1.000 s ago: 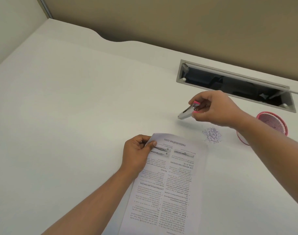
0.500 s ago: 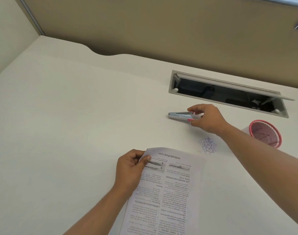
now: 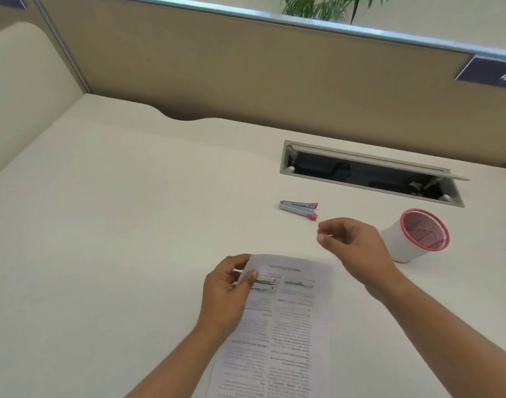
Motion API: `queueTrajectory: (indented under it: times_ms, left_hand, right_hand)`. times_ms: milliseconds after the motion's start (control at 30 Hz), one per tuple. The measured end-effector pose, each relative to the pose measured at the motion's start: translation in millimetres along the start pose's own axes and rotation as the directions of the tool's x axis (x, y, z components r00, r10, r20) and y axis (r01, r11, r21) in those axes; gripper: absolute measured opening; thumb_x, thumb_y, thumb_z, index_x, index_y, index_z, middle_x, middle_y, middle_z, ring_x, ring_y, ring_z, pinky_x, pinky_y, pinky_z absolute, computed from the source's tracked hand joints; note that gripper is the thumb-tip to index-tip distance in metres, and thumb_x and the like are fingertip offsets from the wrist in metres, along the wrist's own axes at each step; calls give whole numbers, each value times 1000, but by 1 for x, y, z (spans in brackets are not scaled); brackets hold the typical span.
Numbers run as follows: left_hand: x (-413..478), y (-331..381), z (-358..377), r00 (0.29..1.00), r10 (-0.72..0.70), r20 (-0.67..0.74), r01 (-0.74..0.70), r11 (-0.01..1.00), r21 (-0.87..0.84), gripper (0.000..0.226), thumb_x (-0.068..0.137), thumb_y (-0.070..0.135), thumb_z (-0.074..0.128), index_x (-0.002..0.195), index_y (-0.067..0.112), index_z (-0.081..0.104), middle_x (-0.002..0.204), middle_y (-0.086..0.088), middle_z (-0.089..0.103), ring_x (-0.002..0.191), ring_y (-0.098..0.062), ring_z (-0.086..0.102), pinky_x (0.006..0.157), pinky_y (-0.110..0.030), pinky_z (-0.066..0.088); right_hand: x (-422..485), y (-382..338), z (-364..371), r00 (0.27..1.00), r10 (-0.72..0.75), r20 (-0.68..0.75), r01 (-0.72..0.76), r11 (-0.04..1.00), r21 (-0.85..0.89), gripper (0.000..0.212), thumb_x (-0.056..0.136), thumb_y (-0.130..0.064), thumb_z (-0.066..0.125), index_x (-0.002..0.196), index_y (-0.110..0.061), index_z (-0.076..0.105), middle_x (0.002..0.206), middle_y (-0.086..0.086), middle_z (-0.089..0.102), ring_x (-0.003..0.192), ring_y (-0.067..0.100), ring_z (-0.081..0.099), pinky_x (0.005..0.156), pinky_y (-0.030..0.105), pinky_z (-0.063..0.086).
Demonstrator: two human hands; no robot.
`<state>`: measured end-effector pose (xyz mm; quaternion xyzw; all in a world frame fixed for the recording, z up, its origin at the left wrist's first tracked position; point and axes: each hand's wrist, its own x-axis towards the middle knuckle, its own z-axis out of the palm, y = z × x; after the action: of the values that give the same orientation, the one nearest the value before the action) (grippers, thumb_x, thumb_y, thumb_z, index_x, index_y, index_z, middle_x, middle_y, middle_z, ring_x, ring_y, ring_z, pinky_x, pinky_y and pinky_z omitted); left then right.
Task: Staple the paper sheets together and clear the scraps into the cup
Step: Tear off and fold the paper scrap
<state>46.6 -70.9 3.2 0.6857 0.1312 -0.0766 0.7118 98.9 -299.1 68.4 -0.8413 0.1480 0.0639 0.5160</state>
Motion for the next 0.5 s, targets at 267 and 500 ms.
queueTrajectory:
  times_ms: [267,500]
  left_hand:
    - [-71,50,1,724,671,162,-688,685,240,34,87,-7,61,96,24,72,97,8,67,91,-14,68,75,-21,52]
    - [-116,70,-5,491,848,198,-862,440,253,13,95,13,61,96,20,72,103,3,64,87,-12,68,68,-21,52]
  right_hand:
    - [-148,-23,2,961,160,228,-257,822,508,22,76,-23,74,85,-3,76,83,15,75,73,21,68,68,33,52]
    - [-192,-39,-4,950,36,309,-216,793,570,54,55,-45,85,88,-4,76,86,12,74,69,15,65,58,23,52]
